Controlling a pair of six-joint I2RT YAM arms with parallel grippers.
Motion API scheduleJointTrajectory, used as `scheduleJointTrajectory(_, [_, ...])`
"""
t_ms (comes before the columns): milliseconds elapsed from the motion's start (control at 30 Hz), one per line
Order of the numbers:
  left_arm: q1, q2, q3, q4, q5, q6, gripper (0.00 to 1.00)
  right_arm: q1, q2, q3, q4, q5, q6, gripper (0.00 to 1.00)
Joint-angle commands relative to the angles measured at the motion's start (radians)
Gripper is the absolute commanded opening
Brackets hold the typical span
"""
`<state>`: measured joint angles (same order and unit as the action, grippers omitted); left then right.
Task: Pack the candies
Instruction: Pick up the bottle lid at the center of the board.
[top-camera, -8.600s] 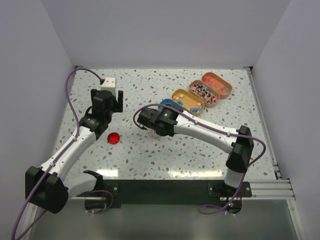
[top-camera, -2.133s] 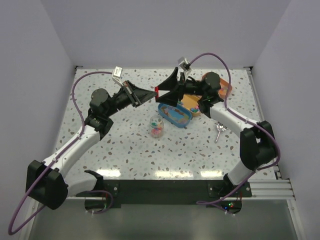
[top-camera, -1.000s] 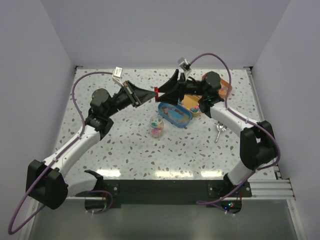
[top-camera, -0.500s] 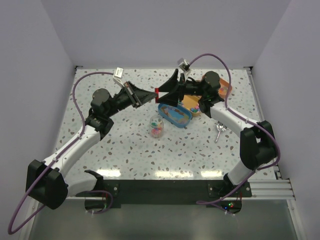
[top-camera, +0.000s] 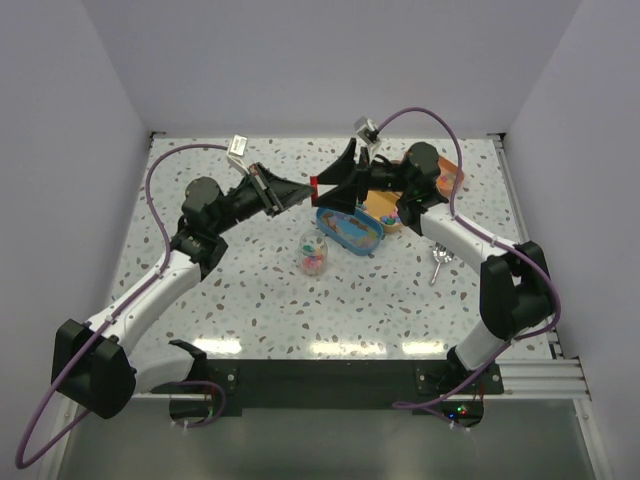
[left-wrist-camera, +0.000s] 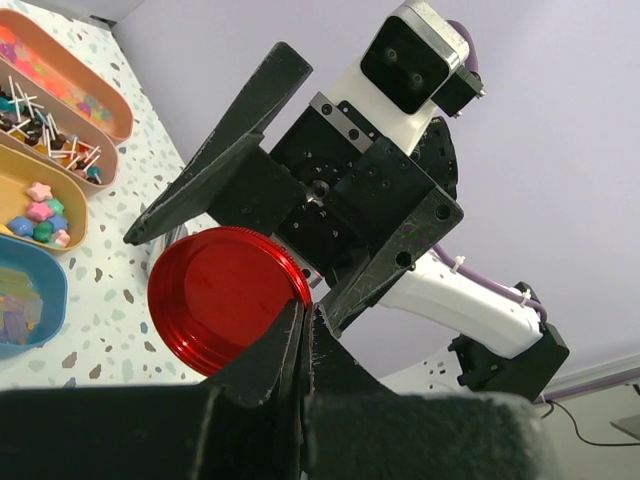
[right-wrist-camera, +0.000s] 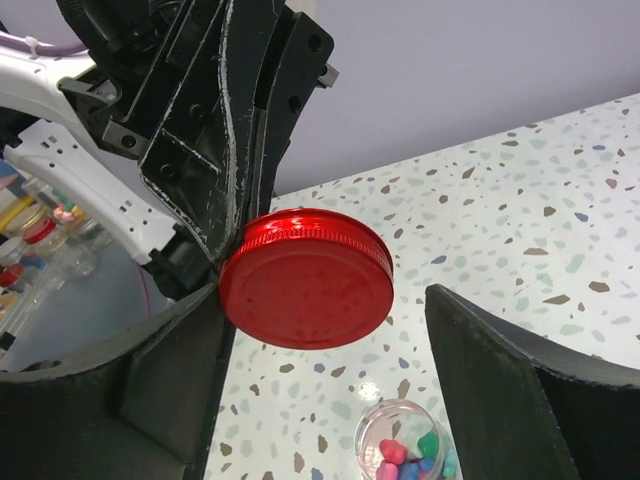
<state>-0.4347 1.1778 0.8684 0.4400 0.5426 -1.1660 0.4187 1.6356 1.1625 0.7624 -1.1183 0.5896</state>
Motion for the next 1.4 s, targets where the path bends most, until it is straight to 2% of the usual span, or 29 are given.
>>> scheduleJointTrajectory(0, [-0.012, -0.007, -0.003, 0.02, 0.008, 0.02, 0.0, -0.001, -0.011, 0.023, 0.011, 0.009, -0.027, 0.78])
scheduleJointTrajectory(200, [-0.013, -0.015, -0.006, -0.001, -0.004, 0.04, 0.0, -0.001, -0.025, 0.023, -0.041, 0.021, -0.062, 0.57])
scheduleJointTrajectory(267, [-0.013, -0.02, -0.008, -0.003, -0.007, 0.046, 0.0, -0.003, -0.033, 0.02, -0.075, 0.026, -0.091, 0.55])
scheduleJointTrajectory(300, [-0.013, -0.02, -0.009, -0.003, -0.006, 0.046, 0.0, -0.001, -0.036, 0.019, -0.075, 0.026, -0.094, 0.48])
scheduleJointTrajectory(400, [-0.013, -0.024, -0.008, -0.003, -0.004, 0.049, 0.01, 0.0, -0.042, 0.017, -0.095, 0.028, -0.106, 0.42])
scheduleJointTrajectory(433, [-0.013, -0.024, -0.008, -0.007, -0.004, 0.052, 0.04, -0.001, -0.045, 0.017, -0.104, 0.031, -0.114, 0.4])
scheduleJointTrajectory(533, [-0.013, -0.032, -0.006, -0.023, -0.009, 0.069, 0.0, -0.001, -0.052, 0.02, -0.161, 0.031, -0.158, 0.35])
scheduleJointTrajectory(600, [-0.013, -0.035, -0.006, -0.03, -0.012, 0.074, 0.0, -0.001, -0.056, 0.023, -0.187, 0.031, -0.177, 0.28])
scheduleJointTrajectory(667, [-0.013, -0.041, -0.009, -0.037, -0.015, 0.08, 0.0, 0.0, -0.06, 0.025, -0.216, 0.031, -0.2, 0.27])
scheduleJointTrajectory(733, [-0.012, -0.044, -0.012, -0.04, -0.013, 0.083, 0.0, -0.001, -0.063, 0.026, -0.247, 0.034, -0.218, 0.19])
scheduleJointTrajectory(767, [-0.012, -0.044, -0.011, -0.041, -0.015, 0.085, 0.0, -0.001, -0.066, 0.029, -0.259, 0.035, -0.226, 0.18])
scheduleJointTrajectory(833, [-0.012, -0.046, -0.014, -0.046, -0.016, 0.095, 0.08, 0.0, -0.071, 0.031, -0.299, 0.044, -0.253, 0.17])
scheduleJointTrajectory(967, [-0.01, -0.053, -0.02, -0.063, -0.03, 0.115, 0.09, -0.001, -0.079, 0.055, -0.409, 0.057, -0.327, 0.13])
scheduleJointTrajectory(1067, [-0.006, -0.058, -0.028, -0.064, -0.035, 0.117, 0.21, -0.001, -0.082, 0.058, -0.448, 0.064, -0.35, 0.12])
scheduleJointTrajectory(1267, [0.013, -0.07, -0.032, -0.092, -0.036, 0.138, 0.29, 0.0, -0.077, 0.091, -0.595, 0.089, -0.444, 0.1])
scheduleJointTrajectory(1367, [0.025, -0.084, -0.032, -0.129, -0.05, 0.167, 0.39, 0.002, -0.069, 0.127, -0.737, 0.126, -0.533, 0.08])
